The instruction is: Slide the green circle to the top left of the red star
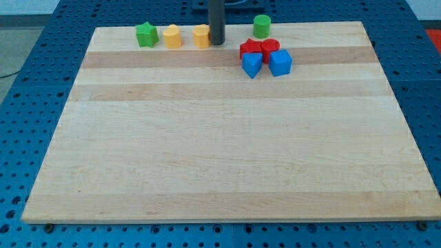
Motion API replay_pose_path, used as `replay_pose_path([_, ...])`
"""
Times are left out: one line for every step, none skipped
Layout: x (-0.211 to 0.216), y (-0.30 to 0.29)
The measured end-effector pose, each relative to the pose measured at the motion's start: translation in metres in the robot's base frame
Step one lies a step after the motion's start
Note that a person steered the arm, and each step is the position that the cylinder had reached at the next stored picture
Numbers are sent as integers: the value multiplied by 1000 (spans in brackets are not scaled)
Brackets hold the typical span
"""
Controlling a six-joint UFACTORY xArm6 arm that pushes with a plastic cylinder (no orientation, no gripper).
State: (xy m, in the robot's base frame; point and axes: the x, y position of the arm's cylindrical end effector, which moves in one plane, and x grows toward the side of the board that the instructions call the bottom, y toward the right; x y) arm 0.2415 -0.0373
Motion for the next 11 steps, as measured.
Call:
replay_pose_path([0,-34])
replay_pose_path([0,-62])
replay_pose_path([0,-36])
replay_pose_path([0,32])
replay_pose_path([12,98])
replay_pose_path([18,161])
replay_pose_path([11,202])
replay_pose_path([-15,203])
replay_pose_path([-49,203])
replay_pose_path([-50,188])
replay_pose_path([-50,152])
